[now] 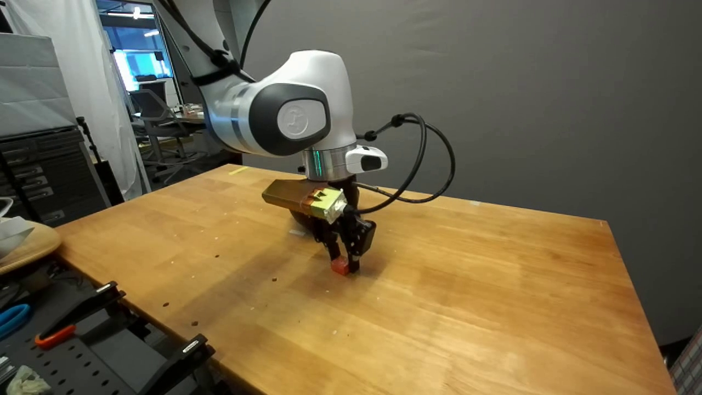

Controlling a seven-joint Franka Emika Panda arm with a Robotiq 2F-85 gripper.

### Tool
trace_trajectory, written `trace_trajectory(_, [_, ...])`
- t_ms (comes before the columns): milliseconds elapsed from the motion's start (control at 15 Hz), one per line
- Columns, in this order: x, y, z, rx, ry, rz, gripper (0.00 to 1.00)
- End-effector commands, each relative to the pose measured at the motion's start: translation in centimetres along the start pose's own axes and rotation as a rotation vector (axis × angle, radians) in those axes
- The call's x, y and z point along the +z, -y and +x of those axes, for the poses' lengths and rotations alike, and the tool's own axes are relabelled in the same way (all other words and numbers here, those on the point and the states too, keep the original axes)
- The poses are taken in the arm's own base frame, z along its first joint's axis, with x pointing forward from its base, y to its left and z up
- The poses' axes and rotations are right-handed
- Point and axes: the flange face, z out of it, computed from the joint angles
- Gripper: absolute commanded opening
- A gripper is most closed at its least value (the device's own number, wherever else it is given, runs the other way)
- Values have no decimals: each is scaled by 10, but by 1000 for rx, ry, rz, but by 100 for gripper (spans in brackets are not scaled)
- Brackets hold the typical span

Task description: Put the colored things in the bowl

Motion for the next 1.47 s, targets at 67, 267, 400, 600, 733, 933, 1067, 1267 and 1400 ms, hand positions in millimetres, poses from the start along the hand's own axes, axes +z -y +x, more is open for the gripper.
trace_trajectory(67, [-40,0,4,-11,-76,-14,14])
trace_trajectory(267, [-89,5,11,-42,-221,-39,14])
trace_trajectory(400, [-120,17,23,-89,-326,-45,14])
trace_trajectory(600, [-144,54,54,-168,-430,-20,14])
trace_trajectory(733, [-140,86,74,-202,-410,48,14])
trace_trajectory(933, [-112,114,95,-217,-324,158,15])
trace_trajectory(1067, [-95,120,102,-229,-254,195,16])
trace_trajectory(1267, [-84,111,111,-222,-210,180,64])
trace_trajectory(1400, [-87,105,115,-212,-208,172,70])
